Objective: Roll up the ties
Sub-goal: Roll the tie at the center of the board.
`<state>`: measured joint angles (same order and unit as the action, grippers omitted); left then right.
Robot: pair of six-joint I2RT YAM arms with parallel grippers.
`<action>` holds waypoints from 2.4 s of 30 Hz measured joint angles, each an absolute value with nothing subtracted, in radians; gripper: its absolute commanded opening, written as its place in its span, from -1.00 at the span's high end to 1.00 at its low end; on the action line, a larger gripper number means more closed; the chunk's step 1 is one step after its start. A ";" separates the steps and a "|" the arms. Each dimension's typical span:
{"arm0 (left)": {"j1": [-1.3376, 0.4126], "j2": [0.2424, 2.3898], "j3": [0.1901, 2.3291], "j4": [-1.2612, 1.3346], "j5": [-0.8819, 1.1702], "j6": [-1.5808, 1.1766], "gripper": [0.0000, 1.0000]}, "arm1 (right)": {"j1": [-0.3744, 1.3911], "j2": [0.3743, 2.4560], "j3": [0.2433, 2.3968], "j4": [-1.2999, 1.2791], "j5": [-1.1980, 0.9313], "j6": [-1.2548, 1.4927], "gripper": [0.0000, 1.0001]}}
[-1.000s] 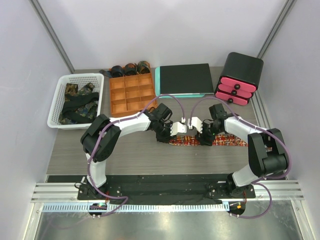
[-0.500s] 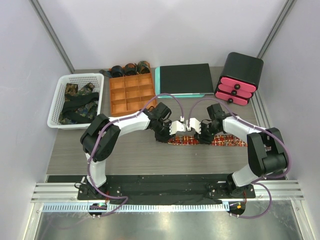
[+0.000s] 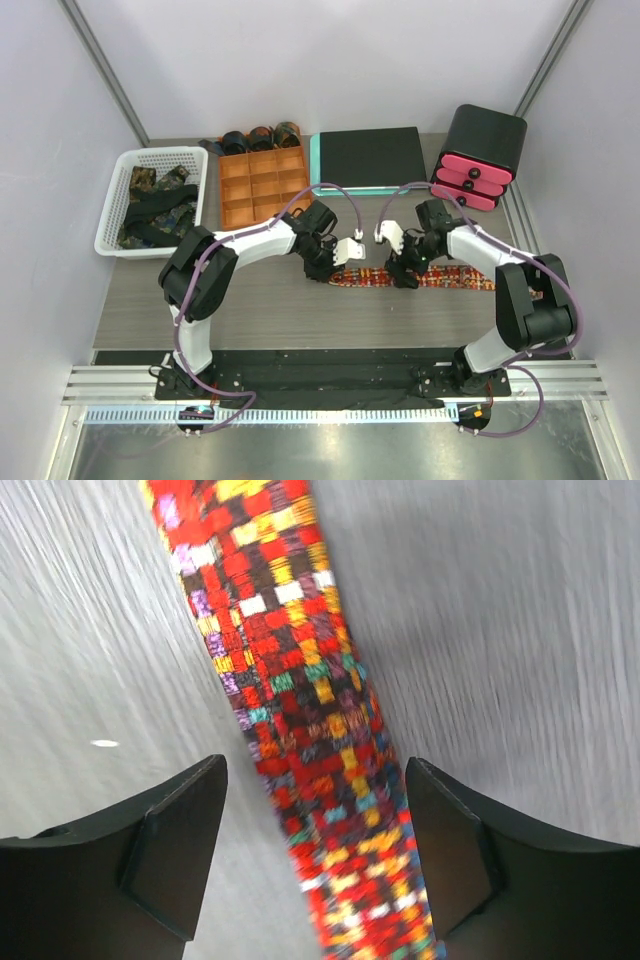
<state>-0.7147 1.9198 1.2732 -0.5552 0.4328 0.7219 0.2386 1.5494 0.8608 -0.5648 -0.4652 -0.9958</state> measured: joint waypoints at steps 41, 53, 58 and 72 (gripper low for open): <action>-0.713 1.922 1.283 -0.583 0.434 0.726 0.65 | -0.076 1.591 0.997 -0.849 -0.344 -1.196 -0.87; -0.713 1.922 1.285 -0.587 0.434 0.727 0.66 | -0.135 1.602 0.907 -0.796 -0.266 -1.486 -0.75; -0.713 1.922 1.287 -0.593 0.433 0.727 0.66 | -0.152 1.624 0.933 -0.809 -0.263 -1.574 -0.82; -0.713 1.922 1.287 -0.598 0.430 0.727 0.66 | -0.344 1.684 0.994 -0.756 -0.121 -1.800 -0.85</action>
<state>-0.7128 1.9224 1.2869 -0.5983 0.4301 0.7265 -0.3435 1.6840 0.9936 -0.7563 -0.1215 -1.7996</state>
